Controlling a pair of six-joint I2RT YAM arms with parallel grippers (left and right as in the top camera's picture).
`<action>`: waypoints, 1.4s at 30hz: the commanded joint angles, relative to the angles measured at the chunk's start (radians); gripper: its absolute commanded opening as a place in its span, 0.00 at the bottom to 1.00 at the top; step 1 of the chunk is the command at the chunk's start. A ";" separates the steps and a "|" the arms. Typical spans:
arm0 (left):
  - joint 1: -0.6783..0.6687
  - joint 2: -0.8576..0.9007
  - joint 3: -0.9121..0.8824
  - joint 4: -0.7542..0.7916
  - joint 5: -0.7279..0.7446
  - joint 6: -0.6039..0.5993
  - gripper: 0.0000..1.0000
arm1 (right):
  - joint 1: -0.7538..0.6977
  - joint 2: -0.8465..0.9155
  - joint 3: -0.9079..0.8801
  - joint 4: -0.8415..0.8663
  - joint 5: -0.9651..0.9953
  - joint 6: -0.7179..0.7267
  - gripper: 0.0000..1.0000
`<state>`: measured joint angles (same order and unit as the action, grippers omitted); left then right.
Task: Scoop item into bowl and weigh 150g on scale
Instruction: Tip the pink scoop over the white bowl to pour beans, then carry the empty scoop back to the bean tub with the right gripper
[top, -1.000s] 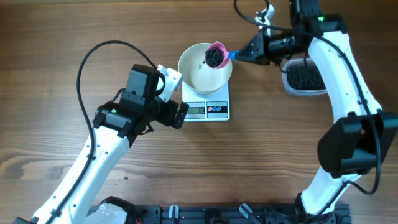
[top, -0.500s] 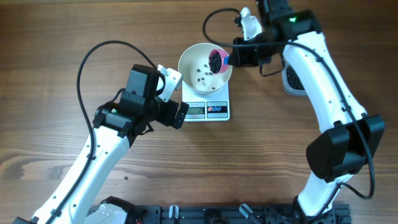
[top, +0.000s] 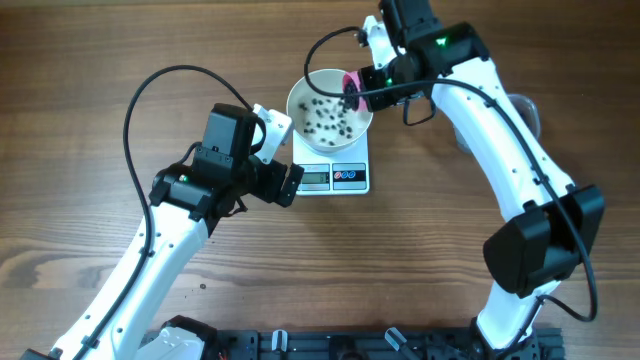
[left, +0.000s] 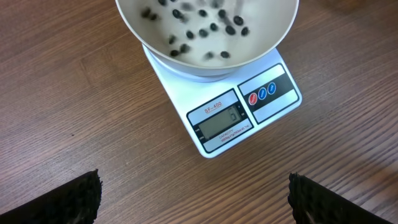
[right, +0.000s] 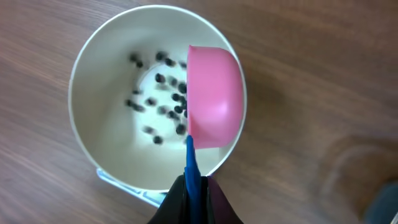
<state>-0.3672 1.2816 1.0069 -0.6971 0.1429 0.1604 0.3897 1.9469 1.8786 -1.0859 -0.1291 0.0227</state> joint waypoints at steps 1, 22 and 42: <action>0.006 -0.012 -0.006 0.000 -0.006 0.013 1.00 | 0.024 0.004 0.024 0.017 0.078 -0.133 0.04; 0.006 -0.012 -0.006 0.000 -0.006 0.013 1.00 | 0.071 -0.013 0.079 0.072 0.136 -0.298 0.04; 0.006 -0.012 -0.006 0.000 -0.006 0.013 1.00 | 0.115 -0.032 0.079 0.019 0.184 -0.229 0.04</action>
<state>-0.3672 1.2816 1.0069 -0.6971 0.1429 0.1604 0.5224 1.9469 1.9308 -1.0752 0.1150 -0.2432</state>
